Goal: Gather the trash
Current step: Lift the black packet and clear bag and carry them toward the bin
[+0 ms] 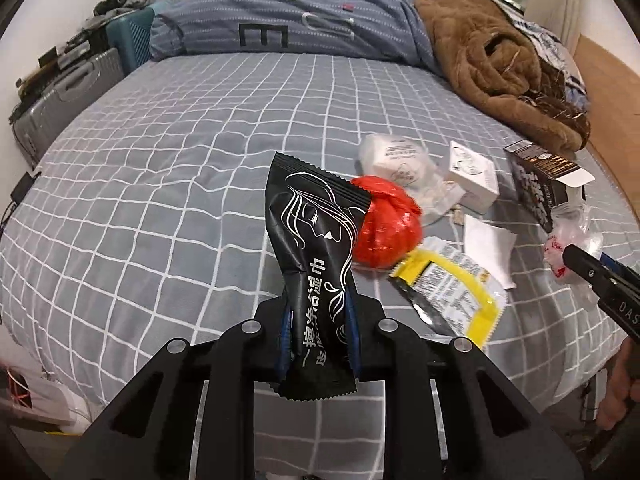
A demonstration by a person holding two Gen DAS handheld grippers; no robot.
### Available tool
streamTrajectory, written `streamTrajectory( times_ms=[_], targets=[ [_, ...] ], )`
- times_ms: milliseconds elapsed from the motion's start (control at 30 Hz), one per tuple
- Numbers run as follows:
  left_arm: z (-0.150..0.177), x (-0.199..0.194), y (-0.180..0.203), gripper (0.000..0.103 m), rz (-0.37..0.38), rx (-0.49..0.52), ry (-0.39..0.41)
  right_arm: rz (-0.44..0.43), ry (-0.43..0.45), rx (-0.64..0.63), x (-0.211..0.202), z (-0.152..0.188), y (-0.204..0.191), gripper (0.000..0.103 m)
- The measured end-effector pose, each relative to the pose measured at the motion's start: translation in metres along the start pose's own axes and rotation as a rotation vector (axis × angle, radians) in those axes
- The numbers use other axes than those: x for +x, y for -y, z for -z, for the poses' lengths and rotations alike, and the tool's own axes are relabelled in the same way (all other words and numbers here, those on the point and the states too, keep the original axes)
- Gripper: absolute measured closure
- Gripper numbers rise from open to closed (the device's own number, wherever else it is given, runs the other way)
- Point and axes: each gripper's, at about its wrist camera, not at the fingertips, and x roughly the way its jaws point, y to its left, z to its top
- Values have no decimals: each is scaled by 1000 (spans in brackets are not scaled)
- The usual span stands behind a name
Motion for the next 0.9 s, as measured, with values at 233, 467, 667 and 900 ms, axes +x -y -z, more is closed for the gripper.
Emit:
streamTrajectory(
  times_ms=[233, 467, 667, 900],
  targets=[
    [9, -16, 6, 82, 21, -3, 6, -2, 23, 4, -24, 9, 0, 50],
    [18, -36, 16, 82, 20, 18, 35, 0, 45, 2, -42, 15, -4, 50],
    [26, -44, 21, 82, 27, 22, 36, 0, 50, 0, -54, 23, -5, 50],
    [35, -54, 27, 82, 38, 17, 36, -7, 67, 9, -73, 32, -2, 50]
  ],
)
